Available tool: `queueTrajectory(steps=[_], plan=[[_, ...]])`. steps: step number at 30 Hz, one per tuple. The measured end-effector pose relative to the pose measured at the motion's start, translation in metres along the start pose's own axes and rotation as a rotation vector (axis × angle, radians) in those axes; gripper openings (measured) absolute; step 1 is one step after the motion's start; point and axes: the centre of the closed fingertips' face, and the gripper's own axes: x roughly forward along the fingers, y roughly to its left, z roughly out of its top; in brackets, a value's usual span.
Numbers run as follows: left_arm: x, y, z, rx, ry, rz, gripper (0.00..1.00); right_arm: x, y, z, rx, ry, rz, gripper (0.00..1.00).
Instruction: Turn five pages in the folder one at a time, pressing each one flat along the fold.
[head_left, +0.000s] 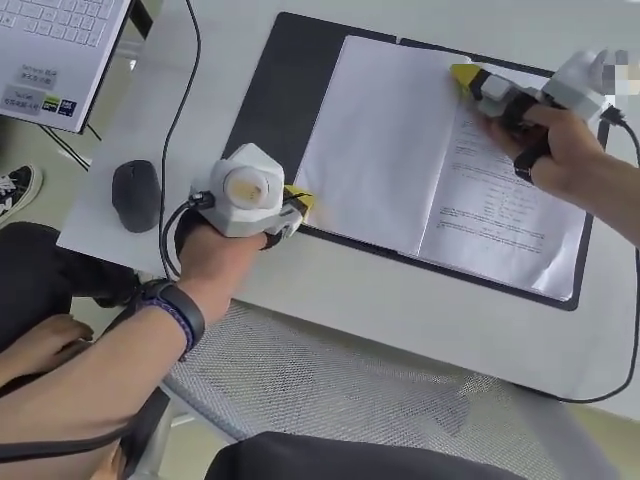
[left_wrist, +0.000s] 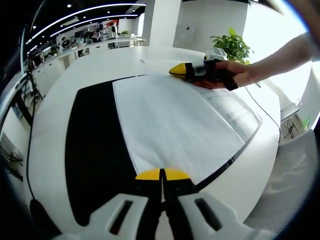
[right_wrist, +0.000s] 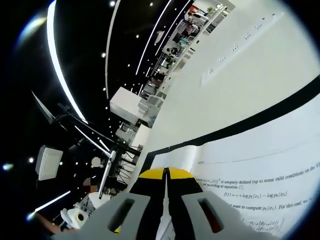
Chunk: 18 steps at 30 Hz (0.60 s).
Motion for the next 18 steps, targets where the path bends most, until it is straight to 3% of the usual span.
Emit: queueTrajectory(steps=[6, 14, 18], plan=[[0.0, 0.0, 0.0, 0.001, -0.002, -0.002, 0.0, -0.01, 0.007, -0.019, -0.007, 0.036, 0.023, 0.0], [-0.001, -0.001, 0.0, 0.003, -0.006, -0.001, 0.0, -0.031, 0.038, -0.057, -0.009, 0.073, 0.044, 0.0], [-0.001, -0.001, 0.0, 0.001, -0.01, -0.001, 0.0, -0.037, 0.035, -0.068, -0.004, 0.085, 0.047, 0.0]])
